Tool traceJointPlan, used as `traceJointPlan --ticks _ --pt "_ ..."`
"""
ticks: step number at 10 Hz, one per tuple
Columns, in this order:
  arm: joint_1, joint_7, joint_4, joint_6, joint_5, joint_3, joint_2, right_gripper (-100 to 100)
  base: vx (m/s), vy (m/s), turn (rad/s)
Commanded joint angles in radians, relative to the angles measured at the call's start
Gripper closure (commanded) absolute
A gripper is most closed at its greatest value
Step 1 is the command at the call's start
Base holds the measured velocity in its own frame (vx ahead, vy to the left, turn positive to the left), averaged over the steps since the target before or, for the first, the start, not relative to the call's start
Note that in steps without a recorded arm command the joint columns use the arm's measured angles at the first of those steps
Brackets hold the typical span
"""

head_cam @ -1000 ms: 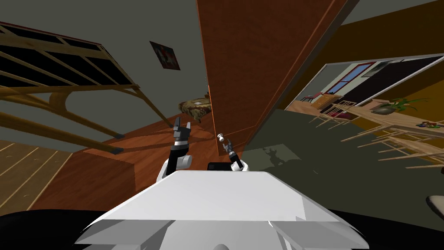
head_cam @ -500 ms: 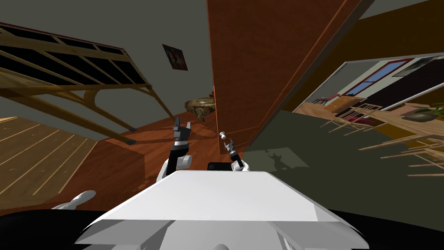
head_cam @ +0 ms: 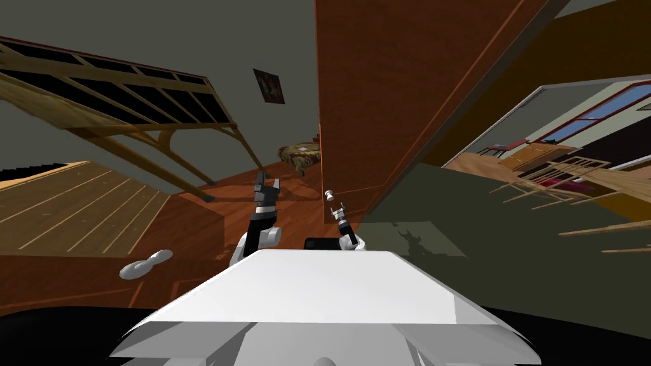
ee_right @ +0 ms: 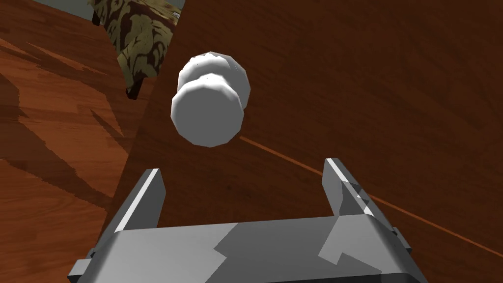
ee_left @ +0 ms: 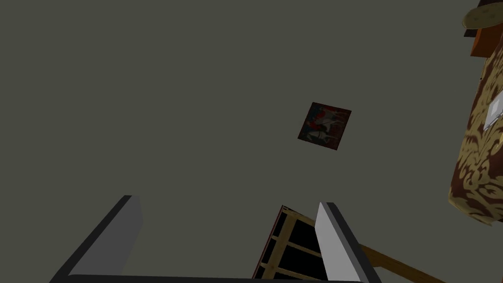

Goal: Push the door open

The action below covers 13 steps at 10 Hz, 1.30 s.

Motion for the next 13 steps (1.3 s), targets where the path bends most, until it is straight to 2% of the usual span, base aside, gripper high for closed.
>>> traceJointPlan --ticks 1,7,8,13 --pt "0.001 -0.034 -0.001 -0.001 -0.011 -0.007 0.001 -100 -0.07 -0.013 0.074" --pt "0.003 -0.198 0.005 -0.009 -0.095 -0.056 0.015 -100 -0.069 -0.017 0.159" --pt "0.003 -0.205 0.005 -0.009 -0.095 -0.056 0.015 -100 -0.058 -0.009 0.055" --pt "0.004 -0.328 0.009 -0.015 -0.155 -0.091 0.027 -100 -0.062 -0.004 0.155"
